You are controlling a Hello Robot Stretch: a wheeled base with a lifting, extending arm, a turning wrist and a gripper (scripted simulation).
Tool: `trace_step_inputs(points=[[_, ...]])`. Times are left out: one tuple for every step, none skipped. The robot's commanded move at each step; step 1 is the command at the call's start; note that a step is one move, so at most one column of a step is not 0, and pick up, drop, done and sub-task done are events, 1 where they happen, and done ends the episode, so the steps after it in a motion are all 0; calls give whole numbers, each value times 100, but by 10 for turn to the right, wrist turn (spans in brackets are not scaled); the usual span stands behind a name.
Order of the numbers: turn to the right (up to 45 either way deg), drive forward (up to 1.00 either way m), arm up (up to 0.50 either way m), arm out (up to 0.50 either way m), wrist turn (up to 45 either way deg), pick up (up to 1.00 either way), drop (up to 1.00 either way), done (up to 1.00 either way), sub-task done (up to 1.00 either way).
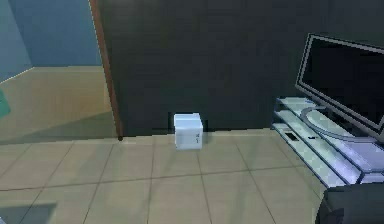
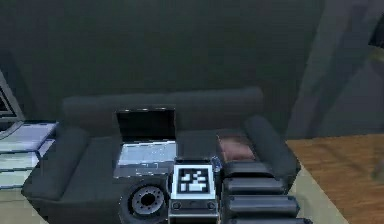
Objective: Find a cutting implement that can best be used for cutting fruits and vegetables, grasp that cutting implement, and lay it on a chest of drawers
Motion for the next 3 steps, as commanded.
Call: trace_step_inputs(points=[[0,40,0,0,0,0,0,0,0],[-450,0,0,0,0,0,0,0,0],[-120,0,0,0,0,0,0,0,0]])
